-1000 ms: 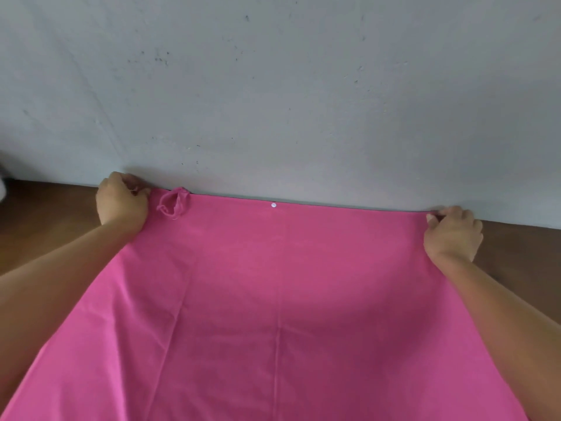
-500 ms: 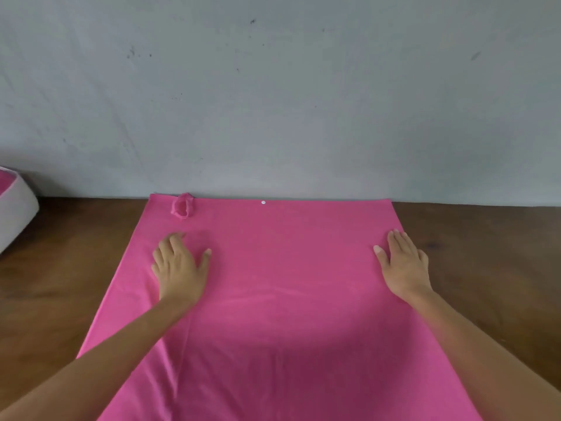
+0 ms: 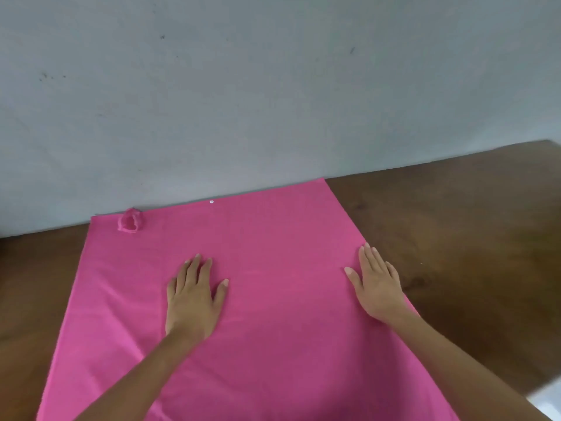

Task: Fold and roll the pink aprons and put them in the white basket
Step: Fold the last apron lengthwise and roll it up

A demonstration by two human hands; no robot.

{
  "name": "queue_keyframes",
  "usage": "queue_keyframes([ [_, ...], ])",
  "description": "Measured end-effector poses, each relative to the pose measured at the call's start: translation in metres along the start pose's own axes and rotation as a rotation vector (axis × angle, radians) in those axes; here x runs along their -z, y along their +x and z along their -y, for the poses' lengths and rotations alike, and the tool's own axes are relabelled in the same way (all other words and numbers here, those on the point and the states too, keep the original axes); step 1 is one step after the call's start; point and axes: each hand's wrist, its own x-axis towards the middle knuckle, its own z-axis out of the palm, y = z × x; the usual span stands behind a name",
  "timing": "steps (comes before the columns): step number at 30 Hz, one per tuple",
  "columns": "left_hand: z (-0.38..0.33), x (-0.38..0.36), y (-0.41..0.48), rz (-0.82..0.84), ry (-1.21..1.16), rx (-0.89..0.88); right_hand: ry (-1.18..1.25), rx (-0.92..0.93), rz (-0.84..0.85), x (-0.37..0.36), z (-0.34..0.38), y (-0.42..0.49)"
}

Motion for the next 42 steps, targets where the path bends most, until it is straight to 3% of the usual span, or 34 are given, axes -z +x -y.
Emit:
queue_keyframes([
  [19, 0.001, -0.007, 0.001, 0.014, -0.01, -0.038, -0.002, -0.138, 0.033, 0.003, -0.062, -0.197],
  [24, -0.009, -0.009, -0.002, -0.033, -0.031, -0.172, 0.053, -0.145, 0.004, -0.001, -0.068, -0.227],
  [29, -0.068, -0.017, -0.018, 0.004, -0.151, -0.386, 0.085, -0.127, 0.011, -0.006, -0.071, -0.233],
  [37, -0.219, -0.035, -0.026, 0.251, -0.152, -0.665, 0.143, -0.103, 0.008, -0.009, -0.071, -0.231],
  [42, -0.279, -0.045, -0.008, 0.334, -0.118, -0.834, 0.181, -0.137, -0.235, 0.004, -0.083, -0.234],
])
